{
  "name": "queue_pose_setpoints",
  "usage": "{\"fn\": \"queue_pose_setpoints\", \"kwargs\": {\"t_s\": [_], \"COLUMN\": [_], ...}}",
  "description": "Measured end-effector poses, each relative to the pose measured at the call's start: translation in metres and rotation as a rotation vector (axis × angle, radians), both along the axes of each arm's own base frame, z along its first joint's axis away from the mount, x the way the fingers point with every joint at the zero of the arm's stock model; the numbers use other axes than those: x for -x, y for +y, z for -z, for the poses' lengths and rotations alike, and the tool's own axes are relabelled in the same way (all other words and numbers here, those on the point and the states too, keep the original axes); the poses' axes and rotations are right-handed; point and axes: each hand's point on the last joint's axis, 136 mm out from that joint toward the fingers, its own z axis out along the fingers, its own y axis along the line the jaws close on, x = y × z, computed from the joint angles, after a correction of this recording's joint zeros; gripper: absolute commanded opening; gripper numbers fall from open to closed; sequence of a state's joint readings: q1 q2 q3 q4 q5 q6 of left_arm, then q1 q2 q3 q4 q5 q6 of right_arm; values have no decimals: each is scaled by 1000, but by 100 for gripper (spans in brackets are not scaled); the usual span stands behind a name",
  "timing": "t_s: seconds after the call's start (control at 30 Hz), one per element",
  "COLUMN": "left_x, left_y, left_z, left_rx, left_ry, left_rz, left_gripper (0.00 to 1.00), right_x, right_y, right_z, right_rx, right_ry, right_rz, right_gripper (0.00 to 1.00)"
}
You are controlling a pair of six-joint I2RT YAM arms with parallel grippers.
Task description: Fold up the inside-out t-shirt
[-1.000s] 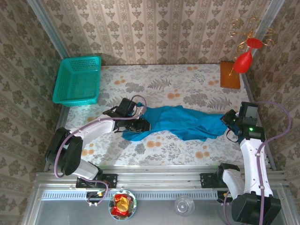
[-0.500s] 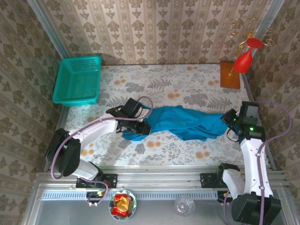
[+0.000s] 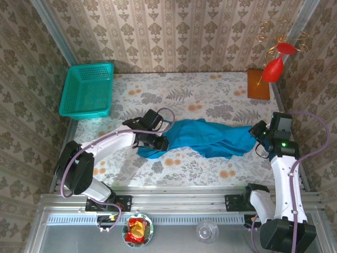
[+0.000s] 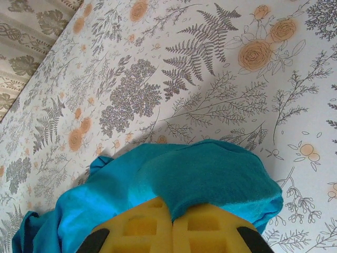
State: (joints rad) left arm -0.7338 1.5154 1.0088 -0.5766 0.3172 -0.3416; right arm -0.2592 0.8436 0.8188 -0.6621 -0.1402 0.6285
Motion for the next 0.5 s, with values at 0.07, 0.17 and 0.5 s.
{"fn": "queue_pose_setpoints", "kwargs": {"t_s": [0.07,0.17,0.5], "left_x": [0,0,-4], "left_y": [0,0,2], "left_z": [3,6,9], "left_rx": [-5,-11,-34], "left_ry": [4,11,-7], "left_rz": [2,3,14], "left_gripper": [15,15,0], "right_x": [0,0,1], "right_y": [0,0,0], "right_z": [0,0,0], "right_rx": [0,0,0], "right_ry": [-1,0,2], "right_rz": [0,0,0], "right_gripper": [0,0,0]}}
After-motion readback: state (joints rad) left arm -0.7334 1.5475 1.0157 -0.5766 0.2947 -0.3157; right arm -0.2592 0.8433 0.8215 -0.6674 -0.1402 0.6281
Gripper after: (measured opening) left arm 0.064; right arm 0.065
